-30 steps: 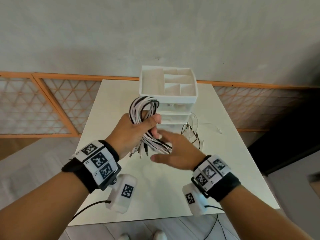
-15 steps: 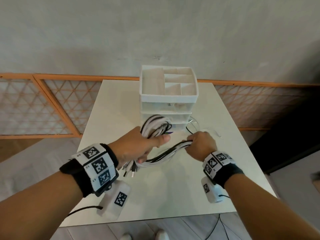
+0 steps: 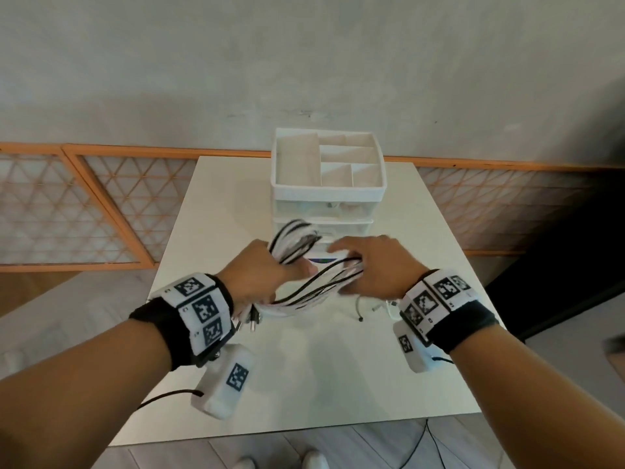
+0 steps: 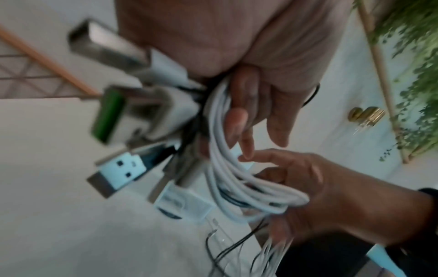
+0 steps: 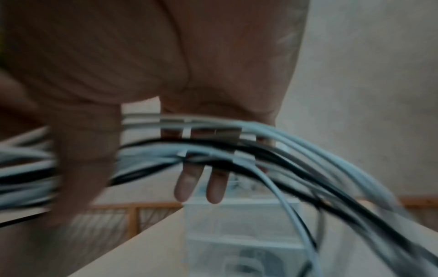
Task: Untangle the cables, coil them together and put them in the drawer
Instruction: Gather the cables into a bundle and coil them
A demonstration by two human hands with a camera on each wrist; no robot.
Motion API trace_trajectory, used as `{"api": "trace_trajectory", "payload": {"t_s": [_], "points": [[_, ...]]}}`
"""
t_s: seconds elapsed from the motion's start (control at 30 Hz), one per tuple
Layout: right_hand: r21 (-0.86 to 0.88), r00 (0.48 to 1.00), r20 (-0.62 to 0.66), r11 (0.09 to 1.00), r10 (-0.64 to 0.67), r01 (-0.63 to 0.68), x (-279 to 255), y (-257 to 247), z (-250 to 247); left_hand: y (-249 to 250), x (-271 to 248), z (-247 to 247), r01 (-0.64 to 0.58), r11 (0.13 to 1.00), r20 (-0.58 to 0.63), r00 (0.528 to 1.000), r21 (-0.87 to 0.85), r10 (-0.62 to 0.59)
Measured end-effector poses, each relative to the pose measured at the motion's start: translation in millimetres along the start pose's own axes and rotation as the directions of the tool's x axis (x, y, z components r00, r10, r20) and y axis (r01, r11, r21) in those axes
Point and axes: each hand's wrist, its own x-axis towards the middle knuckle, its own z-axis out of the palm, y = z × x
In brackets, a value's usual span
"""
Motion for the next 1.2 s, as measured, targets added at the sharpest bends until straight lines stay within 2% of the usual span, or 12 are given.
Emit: {"api": "trace_trajectory", "payload": {"t_s": [0.1, 0.2, 0.3, 0.37, 0.43, 0.5, 0.6, 0.77, 0.93, 1.1, 1.13, 1.2], "points": [[0.023, 0.974, 0.153, 0.986, -0.164, 0.163, -10, -33, 14, 18, 3, -3, -0.098, 0.99, -0.082, 0.993, -0.106, 0.089], [0.279, 0.978, 0.085, 0.947, -0.193, 0.162, -4, -50, 38, 33, 2, -4, -0.179, 0.971, -0.075, 0.983, -0.159, 0.169], [0.314, 0.996, 0.067, 0.949, -0.056, 0.032, 6, -35, 46, 36, -5, -11, -0.201, 0.971, -0.011, 0.979, -0.133, 0.201], [0.278, 0.997, -0.02, 0.959, 0.071, -0.063, 9, -16, 43, 32, -8, -20, -0.166, 0.982, 0.03, 0.985, -0.091, 0.169], [0.288, 0.966, -0.128, 0.941, 0.224, -0.18, 11, 0, 34, 26, -9, -22, -0.112, 0.988, 0.094, 0.99, 0.11, 0.102], [0.262, 0.927, -0.198, 0.928, 0.319, -0.264, 11, 4, 23, 18, -9, -11, -0.067, 0.938, 0.139, 0.99, 0.34, 0.021], [0.224, 0.902, -0.295, 0.94, 0.317, -0.257, 9, -4, 11, 2, -2, 10, -0.036, 0.883, 0.107, 0.994, 0.467, -0.016], [0.327, 0.884, -0.319, 0.915, 0.343, -0.237, 6, -7, 3, 0, 3, 19, -0.006, 0.912, 0.015, 1.0, 0.411, 0.0], [0.408, 0.882, -0.351, 0.899, 0.315, -0.159, 3, -5, -7, 2, 5, 21, -0.119, 0.94, 0.048, 0.993, 0.319, 0.11], [0.487, 0.884, -0.389, 0.873, 0.258, -0.04, -1, -5, -18, 7, 2, 18, -0.189, 0.972, 0.136, 0.976, 0.14, 0.17], [0.508, 0.894, -0.382, 0.861, 0.235, -0.01, -3, -6, -22, 8, 1, 18, -0.188, 0.979, 0.135, 0.975, 0.083, 0.176], [0.601, 0.928, -0.334, 0.795, 0.164, 0.076, -7, -3, -29, 7, 4, 15, -0.155, 0.985, 0.049, 0.986, -0.079, 0.159]]}}
